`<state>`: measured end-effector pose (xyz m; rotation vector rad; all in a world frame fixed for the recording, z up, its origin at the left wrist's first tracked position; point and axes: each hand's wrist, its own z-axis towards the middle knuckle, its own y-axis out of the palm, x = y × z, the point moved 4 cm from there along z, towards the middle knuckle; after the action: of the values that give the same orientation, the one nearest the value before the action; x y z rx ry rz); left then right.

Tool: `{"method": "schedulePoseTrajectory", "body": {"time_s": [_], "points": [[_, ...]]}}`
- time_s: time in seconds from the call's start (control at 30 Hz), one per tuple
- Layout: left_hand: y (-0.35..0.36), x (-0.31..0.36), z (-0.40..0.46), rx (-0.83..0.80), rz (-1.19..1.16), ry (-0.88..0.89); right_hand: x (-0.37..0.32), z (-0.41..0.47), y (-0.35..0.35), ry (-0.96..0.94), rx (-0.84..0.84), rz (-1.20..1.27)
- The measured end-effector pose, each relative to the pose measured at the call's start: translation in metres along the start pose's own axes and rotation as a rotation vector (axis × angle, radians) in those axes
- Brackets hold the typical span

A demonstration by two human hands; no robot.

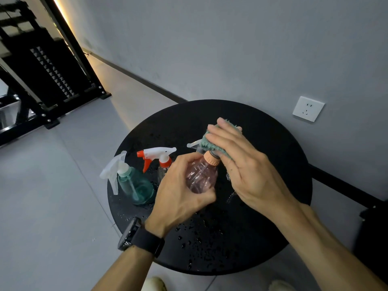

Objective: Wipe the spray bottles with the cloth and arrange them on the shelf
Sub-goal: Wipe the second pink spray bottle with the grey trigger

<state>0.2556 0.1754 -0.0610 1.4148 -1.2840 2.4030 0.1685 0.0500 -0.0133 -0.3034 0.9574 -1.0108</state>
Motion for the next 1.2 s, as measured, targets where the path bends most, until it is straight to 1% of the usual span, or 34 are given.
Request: {"method": "schedulePoseTrajectory", "body": {"time_s": [0.13,0.27,0.37,0.5,0.67,0.77,0.93,1.03,1.1,1.2], "points": [[-0.006,-0.001,0.0,0.04,0.072,0.049,0.007,-0.001,-0.004,0.025,0.009,0.025],[-0.008,0.0,-0.002,0.037,0.126,0.095,0.024,-0.001,-0.015,0.143,0.079,0.023],[-0.006,0.002,-0.003,0.012,0.126,0.114,0.032,-0.002,-0.02,0.2,0.105,0.026],[-0.004,0.0,-0.002,-0.004,0.108,0.096,0.026,-0.003,-0.016,0.18,0.095,0.013],[-0.003,-0.003,-0.002,-0.023,0.1,0.044,0.007,-0.002,-0.001,0.089,0.026,0.035],[-0.003,-0.004,-0.003,-0.04,0.097,0.021,0.01,-0.002,0.0,0.095,0.021,0.046],[-0.003,-0.002,-0.003,-0.078,-0.016,-0.029,0.029,-0.002,-0.015,0.241,0.126,0.024],[-0.005,0.001,-0.002,-0.106,-0.139,-0.051,0.033,-0.003,-0.021,0.319,0.188,0.094],[-0.005,0.002,-0.001,-0.135,-0.232,-0.075,0.03,-0.002,-0.023,0.333,0.204,0.138],[-0.005,0.0,0.0,-0.171,-0.303,-0.093,0.025,0.001,-0.022,0.32,0.193,0.159]]}}
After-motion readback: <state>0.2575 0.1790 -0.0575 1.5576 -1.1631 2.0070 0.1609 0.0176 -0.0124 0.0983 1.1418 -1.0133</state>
